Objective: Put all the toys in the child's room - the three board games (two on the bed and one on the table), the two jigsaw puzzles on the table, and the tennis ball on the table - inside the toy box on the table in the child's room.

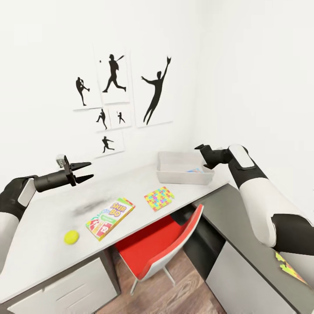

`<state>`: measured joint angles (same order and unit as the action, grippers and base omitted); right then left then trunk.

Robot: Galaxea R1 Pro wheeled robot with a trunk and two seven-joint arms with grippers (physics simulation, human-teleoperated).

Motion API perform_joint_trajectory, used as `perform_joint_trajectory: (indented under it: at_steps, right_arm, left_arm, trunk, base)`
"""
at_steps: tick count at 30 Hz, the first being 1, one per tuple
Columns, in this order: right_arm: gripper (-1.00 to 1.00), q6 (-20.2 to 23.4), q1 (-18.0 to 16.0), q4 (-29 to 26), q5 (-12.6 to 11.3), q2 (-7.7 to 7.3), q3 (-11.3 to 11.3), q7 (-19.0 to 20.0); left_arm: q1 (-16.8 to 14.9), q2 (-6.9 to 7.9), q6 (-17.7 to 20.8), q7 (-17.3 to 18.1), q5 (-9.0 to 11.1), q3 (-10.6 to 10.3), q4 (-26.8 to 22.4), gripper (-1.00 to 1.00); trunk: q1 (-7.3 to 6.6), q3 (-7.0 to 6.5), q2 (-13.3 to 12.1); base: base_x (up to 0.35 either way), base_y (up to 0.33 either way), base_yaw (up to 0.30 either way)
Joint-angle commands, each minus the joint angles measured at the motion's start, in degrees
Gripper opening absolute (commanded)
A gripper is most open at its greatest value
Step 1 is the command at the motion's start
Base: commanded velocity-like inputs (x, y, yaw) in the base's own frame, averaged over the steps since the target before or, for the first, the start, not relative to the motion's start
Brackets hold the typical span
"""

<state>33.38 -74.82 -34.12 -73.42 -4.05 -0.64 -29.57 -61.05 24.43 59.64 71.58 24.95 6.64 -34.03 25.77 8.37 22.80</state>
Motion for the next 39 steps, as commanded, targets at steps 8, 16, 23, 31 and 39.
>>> perform_joint_trajectory:
  at_steps: [8,16,23,31,39]
  right_arm:
    - [1.00,0.1,0.0,-0.1,-0.4,0.00,0.0,-0.5]
    - [1.00,0.1,0.0,-0.1,-0.4,0.00,0.0,-0.5]
    - [1.00,0.1,0.0,-0.1,-0.4,0.00,0.0,-0.5]
    - [1.00,0.1,0.0,-0.1,-0.4,0.02,0.1,-0.5]
    - [1.00,0.1,0.1,-0.2,-0.4,0.01,0.2,-0.5]
  left_arm:
    - [0.0,0.01,0.4,0.1,0.0,0.0,0.0,1.00]
    - [0.0,0.01,0.4,0.1,0.0,0.0,0.0,1.00]
    - [0.0,0.01,0.4,0.2,0.0,0.0,0.0,1.00]
    - [0.1,0.07,0.3,0.2,0.0,0.1,0.0,1.00]
    - [0.2,0.49,0.3,0.2,0.0,0.2,0.0,1.00]
  trunk:
    - [0.01,-0.62,0.1]
    - [0.01,-1.36,0.1]
    - [0.01,-2.02,0.1]
    - [0.01,-2.76,0.1]
    - [0.01,-3.51,0.1]
  base:
    - [-0.224,0.030,0.000]
    - [-0.125,0.005,0.000]
    - [-0.029,0.001,0.000]
    - [-0.004,0.000,0.000]
    - [0.000,0.000,0.000]
